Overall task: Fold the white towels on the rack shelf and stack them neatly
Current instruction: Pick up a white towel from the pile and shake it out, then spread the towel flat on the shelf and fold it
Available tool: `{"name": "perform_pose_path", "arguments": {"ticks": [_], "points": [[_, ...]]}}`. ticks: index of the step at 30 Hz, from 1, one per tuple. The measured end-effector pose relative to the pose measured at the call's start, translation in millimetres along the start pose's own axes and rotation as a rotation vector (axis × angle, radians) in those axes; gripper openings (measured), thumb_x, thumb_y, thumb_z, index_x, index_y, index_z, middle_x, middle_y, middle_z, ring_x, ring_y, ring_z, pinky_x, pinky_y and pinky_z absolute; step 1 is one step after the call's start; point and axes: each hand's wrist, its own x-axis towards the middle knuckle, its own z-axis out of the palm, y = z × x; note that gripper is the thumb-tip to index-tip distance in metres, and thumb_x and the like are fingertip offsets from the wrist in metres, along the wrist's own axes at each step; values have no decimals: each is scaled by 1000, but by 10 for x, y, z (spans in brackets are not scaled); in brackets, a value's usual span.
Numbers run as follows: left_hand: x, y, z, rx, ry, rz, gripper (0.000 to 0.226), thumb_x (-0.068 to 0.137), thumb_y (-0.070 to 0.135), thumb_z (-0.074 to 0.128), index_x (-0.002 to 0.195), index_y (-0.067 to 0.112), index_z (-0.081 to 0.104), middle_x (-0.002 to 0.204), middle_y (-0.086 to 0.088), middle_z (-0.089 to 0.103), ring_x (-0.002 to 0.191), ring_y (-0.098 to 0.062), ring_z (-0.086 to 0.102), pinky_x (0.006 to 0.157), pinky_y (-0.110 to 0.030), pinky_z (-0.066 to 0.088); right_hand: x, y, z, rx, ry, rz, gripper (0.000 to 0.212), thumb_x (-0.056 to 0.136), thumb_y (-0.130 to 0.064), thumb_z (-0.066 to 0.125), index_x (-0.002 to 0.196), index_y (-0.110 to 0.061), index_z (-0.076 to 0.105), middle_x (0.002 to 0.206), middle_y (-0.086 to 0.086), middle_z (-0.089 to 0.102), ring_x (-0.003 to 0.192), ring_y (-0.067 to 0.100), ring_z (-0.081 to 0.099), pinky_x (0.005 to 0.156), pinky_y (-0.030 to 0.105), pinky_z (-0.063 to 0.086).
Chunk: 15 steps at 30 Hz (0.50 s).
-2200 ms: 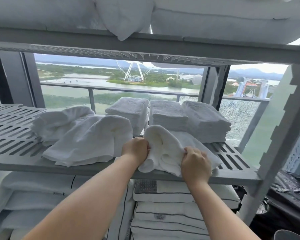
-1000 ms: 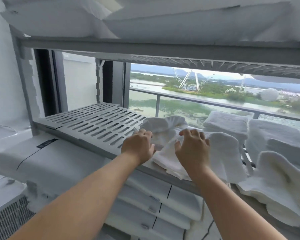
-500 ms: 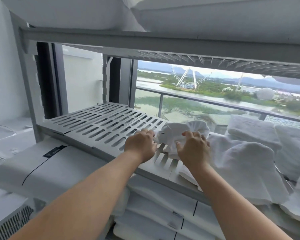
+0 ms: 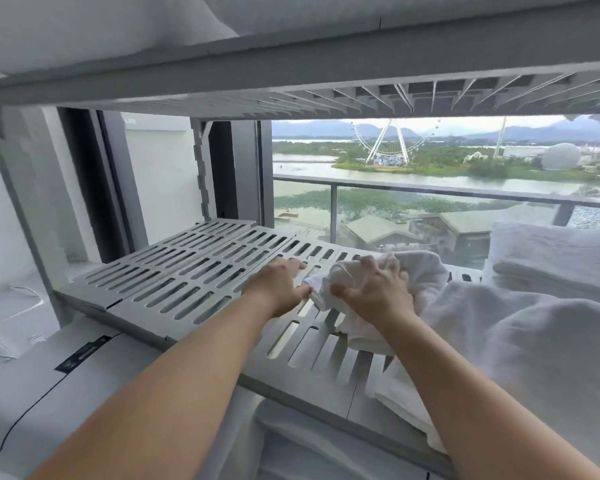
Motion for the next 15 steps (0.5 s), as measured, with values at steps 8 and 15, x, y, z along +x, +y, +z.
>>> {"name": "perform_pose_path", "arguments": {"ticks": [8, 15], "points": [[384, 47, 238, -1, -138, 103, 67, 87, 45, 69, 148, 35, 45, 154, 4, 44, 140, -17, 40, 113, -38, 38, 274, 106, 107, -56, -5, -21, 59, 89, -58, 59, 134, -22, 47, 138, 16, 42, 122, 42, 42, 95, 45, 41], [655, 95, 413, -104, -204, 233, 51, 81, 39, 66, 131, 33, 60, 129, 2, 66, 118, -20, 58, 90, -29, 45, 268, 152, 167, -36, 105, -37, 35, 97, -41, 57, 121, -16, 57, 128, 11, 54, 113, 37, 51, 91, 38, 41]]}}
